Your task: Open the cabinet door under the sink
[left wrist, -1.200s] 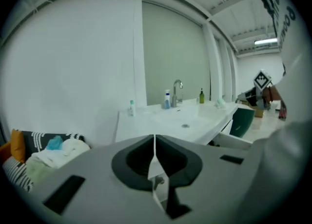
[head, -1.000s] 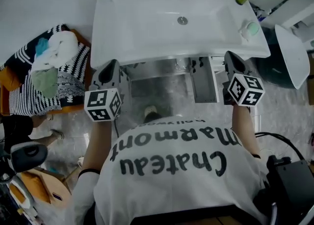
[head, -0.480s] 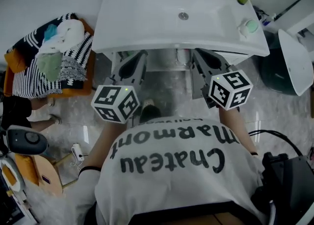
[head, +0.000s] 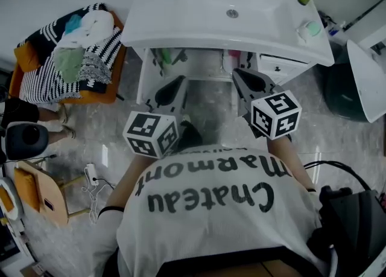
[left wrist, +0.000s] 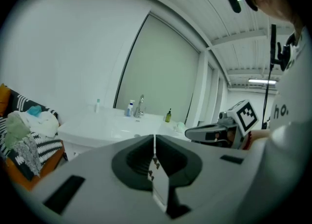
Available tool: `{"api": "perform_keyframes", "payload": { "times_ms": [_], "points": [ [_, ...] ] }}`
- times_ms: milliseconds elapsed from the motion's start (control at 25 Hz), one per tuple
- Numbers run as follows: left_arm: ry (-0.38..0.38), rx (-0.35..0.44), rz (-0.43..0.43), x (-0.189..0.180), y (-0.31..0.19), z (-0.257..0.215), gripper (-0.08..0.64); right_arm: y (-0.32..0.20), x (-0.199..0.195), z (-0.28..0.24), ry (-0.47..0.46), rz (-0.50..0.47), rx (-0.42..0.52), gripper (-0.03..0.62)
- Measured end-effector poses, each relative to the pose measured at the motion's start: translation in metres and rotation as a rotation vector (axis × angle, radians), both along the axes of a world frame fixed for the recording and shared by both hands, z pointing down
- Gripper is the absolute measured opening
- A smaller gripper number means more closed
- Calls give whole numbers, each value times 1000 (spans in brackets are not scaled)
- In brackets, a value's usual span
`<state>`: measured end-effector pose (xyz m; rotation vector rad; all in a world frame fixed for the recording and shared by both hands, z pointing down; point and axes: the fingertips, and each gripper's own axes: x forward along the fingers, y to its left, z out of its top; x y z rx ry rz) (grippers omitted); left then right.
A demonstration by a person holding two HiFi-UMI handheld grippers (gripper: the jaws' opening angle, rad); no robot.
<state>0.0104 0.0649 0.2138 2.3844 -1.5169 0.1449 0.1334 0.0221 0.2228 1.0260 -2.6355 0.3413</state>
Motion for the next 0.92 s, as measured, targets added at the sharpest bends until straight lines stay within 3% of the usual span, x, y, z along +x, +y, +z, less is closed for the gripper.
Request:
{"api": "perform_keyframes", "payload": {
  "times_ms": [920],
  "points": [
    [-7,-4,5,9,13,7,17,14,10,7,36,1,28,11]
  ]
}}
